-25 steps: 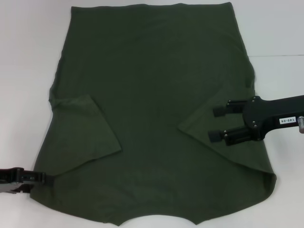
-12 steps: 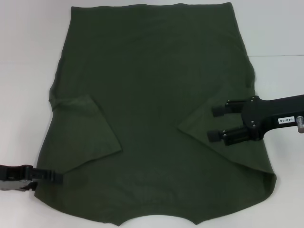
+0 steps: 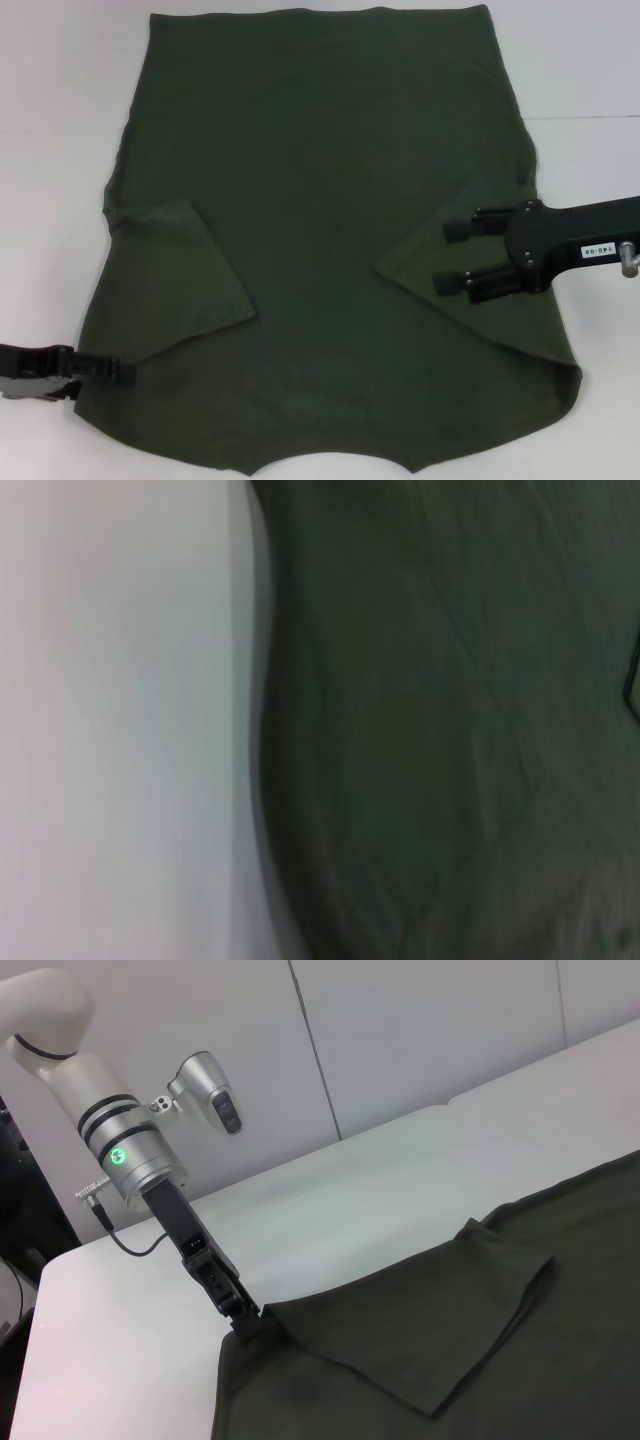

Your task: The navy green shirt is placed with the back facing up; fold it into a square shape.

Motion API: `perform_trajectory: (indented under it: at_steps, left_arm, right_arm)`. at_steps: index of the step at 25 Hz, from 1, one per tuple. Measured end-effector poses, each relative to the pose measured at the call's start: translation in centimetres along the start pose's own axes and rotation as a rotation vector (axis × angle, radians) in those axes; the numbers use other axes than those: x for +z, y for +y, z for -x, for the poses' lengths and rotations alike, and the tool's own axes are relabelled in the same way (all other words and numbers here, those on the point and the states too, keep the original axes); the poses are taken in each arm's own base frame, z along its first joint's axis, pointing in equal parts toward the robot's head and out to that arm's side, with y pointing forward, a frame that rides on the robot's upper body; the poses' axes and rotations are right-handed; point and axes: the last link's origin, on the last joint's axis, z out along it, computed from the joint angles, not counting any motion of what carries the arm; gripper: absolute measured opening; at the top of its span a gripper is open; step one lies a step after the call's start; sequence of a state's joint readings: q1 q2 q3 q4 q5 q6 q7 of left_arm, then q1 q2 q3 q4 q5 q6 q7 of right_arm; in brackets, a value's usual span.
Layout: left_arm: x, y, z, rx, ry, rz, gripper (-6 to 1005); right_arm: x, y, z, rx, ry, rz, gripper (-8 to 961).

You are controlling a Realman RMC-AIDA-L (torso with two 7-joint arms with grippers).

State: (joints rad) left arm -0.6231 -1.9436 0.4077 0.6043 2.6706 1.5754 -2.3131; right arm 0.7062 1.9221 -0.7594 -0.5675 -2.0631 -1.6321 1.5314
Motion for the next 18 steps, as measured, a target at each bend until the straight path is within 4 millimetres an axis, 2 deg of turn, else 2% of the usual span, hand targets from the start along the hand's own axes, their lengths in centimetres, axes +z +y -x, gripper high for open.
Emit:
perform_trajectory:
  at_steps: [16, 18]
  left_arm:
    - [-0.1, -0.01, -0.11, 0.003, -0.002, -0.004, 859]
    - [-0.08, 0.02, -0.13, 0.005, -0.004, -0.005, 814]
  right_arm:
    - [0.07, -0.03, 0.17, -0.005, 0.0, 0.002, 918]
    - [0.07, -0.03, 0.17, -0.005, 0.0, 0.002, 917]
